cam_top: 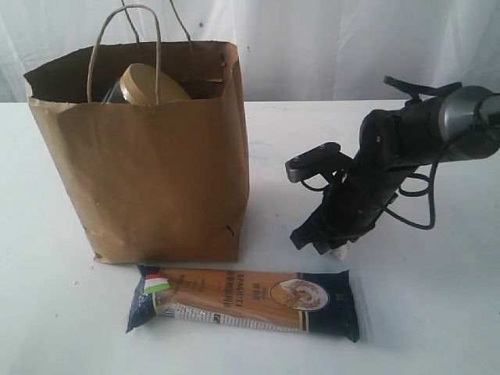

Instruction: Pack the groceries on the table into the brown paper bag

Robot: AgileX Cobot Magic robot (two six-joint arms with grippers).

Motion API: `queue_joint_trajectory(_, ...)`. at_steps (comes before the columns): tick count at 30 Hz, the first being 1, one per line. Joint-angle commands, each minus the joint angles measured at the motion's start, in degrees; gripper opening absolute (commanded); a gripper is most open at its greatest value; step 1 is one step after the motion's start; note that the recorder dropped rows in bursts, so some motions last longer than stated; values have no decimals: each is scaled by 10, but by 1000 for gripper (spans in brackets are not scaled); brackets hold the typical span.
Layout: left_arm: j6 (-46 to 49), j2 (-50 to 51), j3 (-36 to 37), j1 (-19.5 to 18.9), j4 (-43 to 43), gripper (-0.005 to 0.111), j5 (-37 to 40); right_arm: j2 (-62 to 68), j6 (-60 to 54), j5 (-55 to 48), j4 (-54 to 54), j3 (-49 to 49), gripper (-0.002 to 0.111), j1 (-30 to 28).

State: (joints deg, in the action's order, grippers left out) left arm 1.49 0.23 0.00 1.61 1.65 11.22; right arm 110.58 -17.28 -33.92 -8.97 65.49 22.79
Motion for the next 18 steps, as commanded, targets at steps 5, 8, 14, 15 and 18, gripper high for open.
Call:
queue_joint_trajectory(5,0,-2,0,4,2,0,0,1,-5,-13,-4,-3,17,-5)
queue_joint_trajectory(8,0,-2,0,4,2,0,0,1,-10,-36,-4,2,0,-5)
queue_joint_trajectory(14,0,-2,0,4,2,0,0,-19,-10,-104,-8,46,0,9)
queue_joint_trajectory(15,0,-2,0,4,2,0,0,-30,-10,-105,-15,49,0,17)
queue_joint_trajectory(18,0,-2,0,4,2,0,0,-54,-10,-114,-38,49,0,42)
